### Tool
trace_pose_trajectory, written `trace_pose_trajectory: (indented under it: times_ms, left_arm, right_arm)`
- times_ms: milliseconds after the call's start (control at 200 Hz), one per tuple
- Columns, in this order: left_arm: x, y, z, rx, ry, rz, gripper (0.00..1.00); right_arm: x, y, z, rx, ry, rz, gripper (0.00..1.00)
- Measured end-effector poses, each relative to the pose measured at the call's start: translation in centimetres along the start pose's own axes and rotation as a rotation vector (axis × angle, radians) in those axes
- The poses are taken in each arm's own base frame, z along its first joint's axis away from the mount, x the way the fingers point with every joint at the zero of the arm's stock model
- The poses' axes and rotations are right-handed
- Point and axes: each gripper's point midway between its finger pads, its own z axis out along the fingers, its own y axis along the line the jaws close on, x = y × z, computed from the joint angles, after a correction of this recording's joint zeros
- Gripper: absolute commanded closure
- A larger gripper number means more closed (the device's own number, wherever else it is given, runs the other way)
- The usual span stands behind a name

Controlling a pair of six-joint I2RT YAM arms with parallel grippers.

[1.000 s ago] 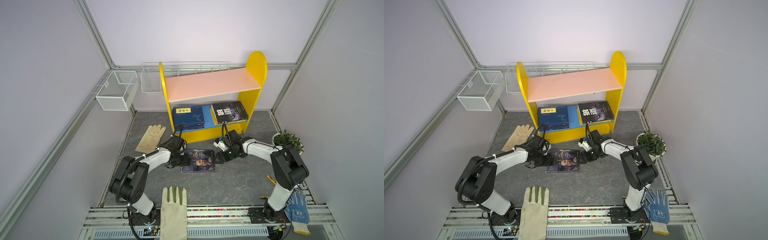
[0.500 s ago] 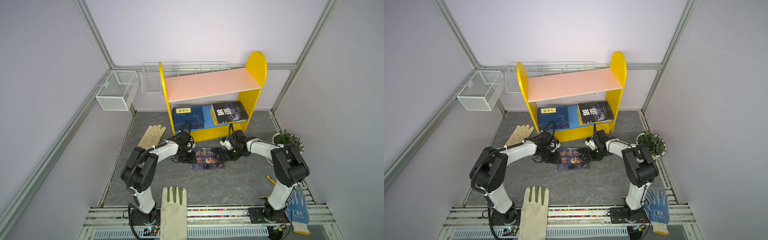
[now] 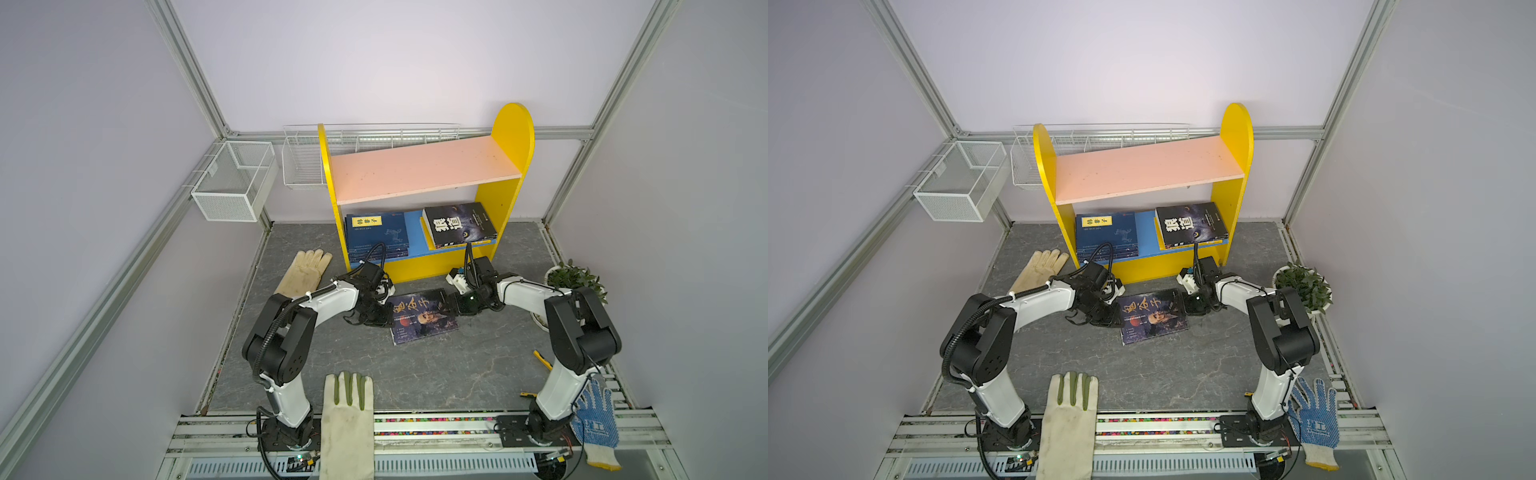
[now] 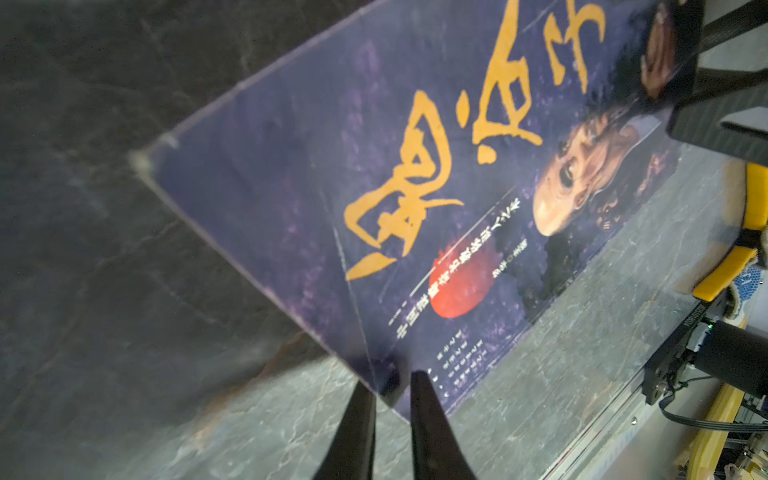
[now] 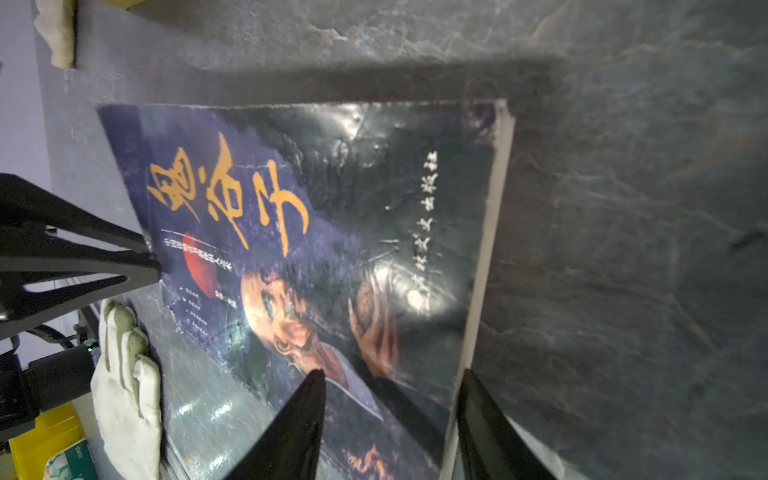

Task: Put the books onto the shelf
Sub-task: 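Grasp the purple book's edges with both grippers and tilt it up, then lift the purple book upright and carry it toward the shelf with both grippers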

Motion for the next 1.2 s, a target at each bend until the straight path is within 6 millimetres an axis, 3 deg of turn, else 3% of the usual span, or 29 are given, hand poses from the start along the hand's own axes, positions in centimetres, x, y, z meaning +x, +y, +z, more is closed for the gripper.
trace_pose_trajectory:
  times_ms: [90, 240, 345, 400, 510, 645, 720, 830, 945, 1065, 1140, 1200]
  left_arm:
    - [0.2, 0.3, 0.0, -0.008, 0.011, -0.01, 0.82]
    - [0.5, 0.5, 0.1, -0.014, 0.022, -0.018, 0.81]
    - [0.4, 0.4, 0.1, -0.008, 0.02, -0.015, 0.81]
    - [0.4, 0.4, 0.1, -0.007, 0.017, -0.014, 0.81]
    - [0.4, 0.4, 0.2, -0.009, 0.016, -0.013, 0.81]
    - [0.5, 0.4, 0.1, -0.01, 0.016, -0.01, 0.75]
    - [0.3, 0.0, -0.5, -0.004, 0.0, 0.002, 0.61]
    - [-1.0, -2.1, -3.3, 0.036, -0.095, 0.049, 0.32]
    - [-2.6, -5.3, -8.4, 0.132, -0.254, 0.092, 0.16]
    - [-4.0, -8.1, -13.9, 0.251, -0.425, 0.123, 0.08]
    - [-4.4, -9.2, -15.8, 0.3, -0.484, 0.14, 0.01]
    - [-4.8, -9.8, -16.5, 0.337, -0.506, 0.138, 0.01]
  right_arm:
    - [-1.0, 1.7, -1.6, -0.063, -0.055, -0.026, 0.59]
    - [-3.3, 6.5, -5.1, -0.22, -0.178, -0.129, 0.65]
    - [-3.4, 8.7, -5.5, -0.284, -0.179, -0.178, 0.67]
    - [-2.9, 9.1, -5.1, -0.296, -0.159, -0.186, 0.69]
    - [-2.2, 9.0, -4.2, -0.283, -0.123, -0.178, 0.83]
    - [-2.3, 8.3, -4.0, -0.247, -0.124, -0.166, 0.93]
    - [-2.4, 8.1, -4.4, -0.245, -0.137, -0.158, 0.93]
    - [-2.5, 7.6, -6.6, -0.253, -0.184, -0.127, 0.93]
    - [-3.4, 7.5, -10.9, -0.284, -0.293, -0.091, 0.93]
    - [-4.6, 9.2, -16.0, -0.346, -0.426, -0.13, 0.93]
    - [-4.9, 10.3, -18.6, -0.399, -0.486, -0.157, 0.93]
    - [-5.2, 10.9, -20.2, -0.442, -0.518, -0.171, 0.93]
